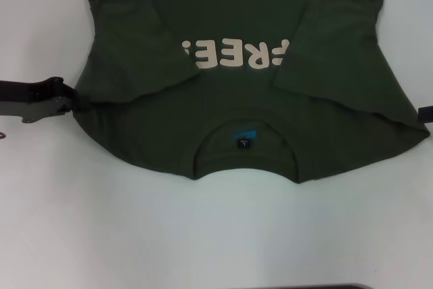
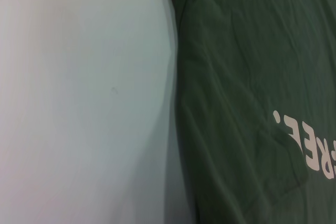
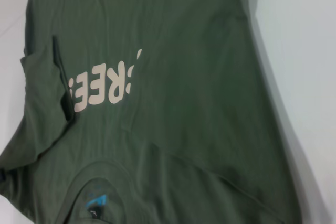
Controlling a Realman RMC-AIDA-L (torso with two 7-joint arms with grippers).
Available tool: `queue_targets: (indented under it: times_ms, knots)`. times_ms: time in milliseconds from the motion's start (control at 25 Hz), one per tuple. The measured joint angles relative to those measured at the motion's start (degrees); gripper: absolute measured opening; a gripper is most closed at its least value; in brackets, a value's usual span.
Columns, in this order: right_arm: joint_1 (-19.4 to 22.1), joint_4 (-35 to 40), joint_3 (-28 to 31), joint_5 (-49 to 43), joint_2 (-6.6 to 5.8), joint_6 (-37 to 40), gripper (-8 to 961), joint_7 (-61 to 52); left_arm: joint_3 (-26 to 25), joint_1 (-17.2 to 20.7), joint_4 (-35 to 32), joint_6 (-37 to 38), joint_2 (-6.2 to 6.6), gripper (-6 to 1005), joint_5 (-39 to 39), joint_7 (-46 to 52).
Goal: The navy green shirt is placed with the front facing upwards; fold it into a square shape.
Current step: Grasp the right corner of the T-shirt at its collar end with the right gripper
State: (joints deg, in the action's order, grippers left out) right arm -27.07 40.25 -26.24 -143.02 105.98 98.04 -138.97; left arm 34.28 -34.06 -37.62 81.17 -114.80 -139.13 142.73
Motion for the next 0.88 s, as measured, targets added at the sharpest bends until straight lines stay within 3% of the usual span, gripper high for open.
queue_targets:
  times_ms: [880]
  knots:
    - [0.17,-0.85,-0.48,-0.66,0.89,-2.99,927,-0.58,-0.08,0.36,0.09,-0.05,-0.17,3,0.0,-0.09]
